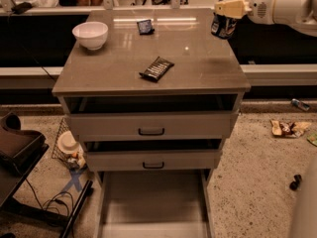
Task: Pick pepsi can from bottom drawer and place on counter
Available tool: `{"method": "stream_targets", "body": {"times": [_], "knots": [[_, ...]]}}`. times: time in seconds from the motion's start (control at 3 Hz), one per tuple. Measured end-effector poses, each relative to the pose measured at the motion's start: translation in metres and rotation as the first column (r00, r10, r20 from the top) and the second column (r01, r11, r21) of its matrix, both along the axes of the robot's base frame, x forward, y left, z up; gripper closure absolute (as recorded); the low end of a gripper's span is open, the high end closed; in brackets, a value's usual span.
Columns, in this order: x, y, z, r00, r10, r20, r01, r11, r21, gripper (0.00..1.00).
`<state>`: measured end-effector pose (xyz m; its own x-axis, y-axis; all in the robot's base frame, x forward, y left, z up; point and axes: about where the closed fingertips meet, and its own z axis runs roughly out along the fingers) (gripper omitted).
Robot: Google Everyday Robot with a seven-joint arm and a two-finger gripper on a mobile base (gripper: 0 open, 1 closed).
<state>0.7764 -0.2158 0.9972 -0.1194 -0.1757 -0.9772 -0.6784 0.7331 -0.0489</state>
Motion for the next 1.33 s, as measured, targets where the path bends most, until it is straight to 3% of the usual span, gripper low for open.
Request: {"method": "stream_targets", "body": {"times": [0.67,1.33], "knots": [[0.081,0.027,-0.033,0.997,-0.068,-0.037,0.068,0.998,0.0,1.0],[0.117,0.059,-0.078,0.9948,-0.06,-0.082,0.061,0.998,0.019,1.0]]}}
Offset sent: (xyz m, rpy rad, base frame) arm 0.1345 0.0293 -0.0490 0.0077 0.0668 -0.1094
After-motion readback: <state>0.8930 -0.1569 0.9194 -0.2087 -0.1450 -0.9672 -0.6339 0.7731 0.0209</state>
